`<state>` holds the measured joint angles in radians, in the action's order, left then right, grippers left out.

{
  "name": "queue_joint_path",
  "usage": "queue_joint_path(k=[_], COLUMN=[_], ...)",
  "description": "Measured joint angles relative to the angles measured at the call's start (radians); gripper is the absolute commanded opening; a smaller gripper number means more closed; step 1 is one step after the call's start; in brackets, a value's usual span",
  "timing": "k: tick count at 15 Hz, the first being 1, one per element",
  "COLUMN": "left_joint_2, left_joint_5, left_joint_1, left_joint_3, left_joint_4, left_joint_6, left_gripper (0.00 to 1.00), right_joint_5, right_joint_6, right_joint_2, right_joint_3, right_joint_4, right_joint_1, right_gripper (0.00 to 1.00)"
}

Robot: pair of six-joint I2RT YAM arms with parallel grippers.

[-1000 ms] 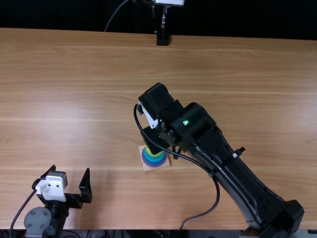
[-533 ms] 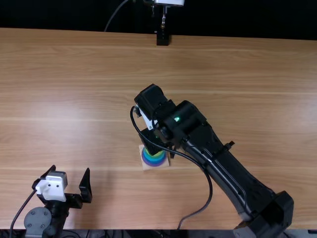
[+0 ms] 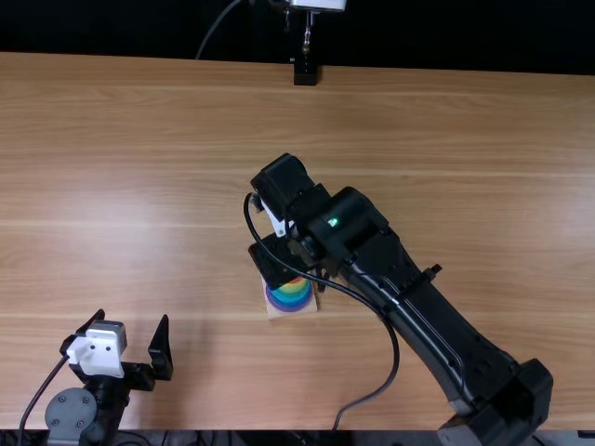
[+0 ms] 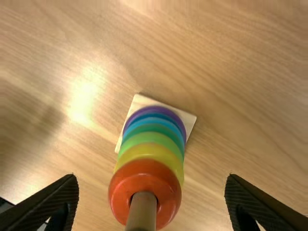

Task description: Build the Hanoi tower: stack the rings onto the peg from bottom to top in this color order: purple, dark blue, light blue, dark green, light green, yellow, orange.

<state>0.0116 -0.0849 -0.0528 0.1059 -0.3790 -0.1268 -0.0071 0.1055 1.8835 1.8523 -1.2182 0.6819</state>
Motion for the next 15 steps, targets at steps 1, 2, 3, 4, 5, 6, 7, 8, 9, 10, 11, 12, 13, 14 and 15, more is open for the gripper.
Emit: queue_joint_path(k=[1,2,3,4,5,6,7,8,9,10,11,12,13,14,15], left_joint_2=[0.0,0.0,0.0,0.0,0.0,0.0,0.0,0.0,0.0,0.0,0.0,0.0,0.0,0.0,0.0], left_joint_5=[0.0,0.0,0.0,0.0,0.0,0.0,-0.001,0.0,0.0,0.0,-0.001,0.0,0.0,0.0,0.0], left_joint_1=[0.0,0.0,0.0,0.0,0.0,0.0,0.0,0.0,0.0,0.0,0.0,0.0,0.0,0.0,0.0], left_joint_3=[0.0,0.0,0.0,0.0,0.0,0.0,0.0,0.0,0.0,0.0,0.0,0.0,0.0,0.0,0.0], left_joint_4=[0.0,0.0,0.0,0.0,0.0,0.0,0.0,0.0,0.0,0.0,0.0,0.0,0.0,0.0,0.0], left_joint_6=[0.0,0.0,0.0,0.0,0.0,0.0,0.0,0.0,0.0,0.0,0.0,0.0,0.0,0.0,-0.001], left_gripper=[1.0,1.0,1.0,1.0,1.0,1.0,1.0,1.0,1.0,1.0,1.0,1.0,1.0,1.0,1.0], right_joint_5=[0.003,0.015,0.036,0.053,0.074,0.082,0.083,0.083,0.084,0.085,0.082,0.083,0.086,0.077,0.044], right_joint_6=[-0.001,-0.002,-0.003,-0.005,-0.007,-0.01,-0.013,-0.016,-0.019,-0.023,-0.031,-0.048,-0.074,-0.103,-0.125], right_joint_2=[-0.019,-0.054,-0.116,-0.185,-0.276,-0.382,-0.473,-0.578,-0.688,-0.822,-0.947,-1.062,-1.175,-1.268,-1.325], right_joint_3=[0.002,0.001,-0.01,-0.054,-0.136,-0.249,-0.352,-0.476,-0.61,-0.758,-0.876,-0.973,-1.065,-1.137,-1.185], right_joint_4=[0.006,0.017,0.069,0.149,0.257,0.381,0.483,0.611,0.767,0.927,1.044,1.121,1.154,1.155,1.153], right_joint_1=[-0.019,-0.066,-0.151,-0.223,-0.296,-0.356,-0.404,-0.453,-0.496,-0.53,-0.566,-0.618,-0.668,-0.686,-0.697], right_gripper=[1.0,1.0,1.0,1.0,1.0,1.0,1.0,1.0,1.0,1.0,1.0,1.0,1.0,1.0,1.0])
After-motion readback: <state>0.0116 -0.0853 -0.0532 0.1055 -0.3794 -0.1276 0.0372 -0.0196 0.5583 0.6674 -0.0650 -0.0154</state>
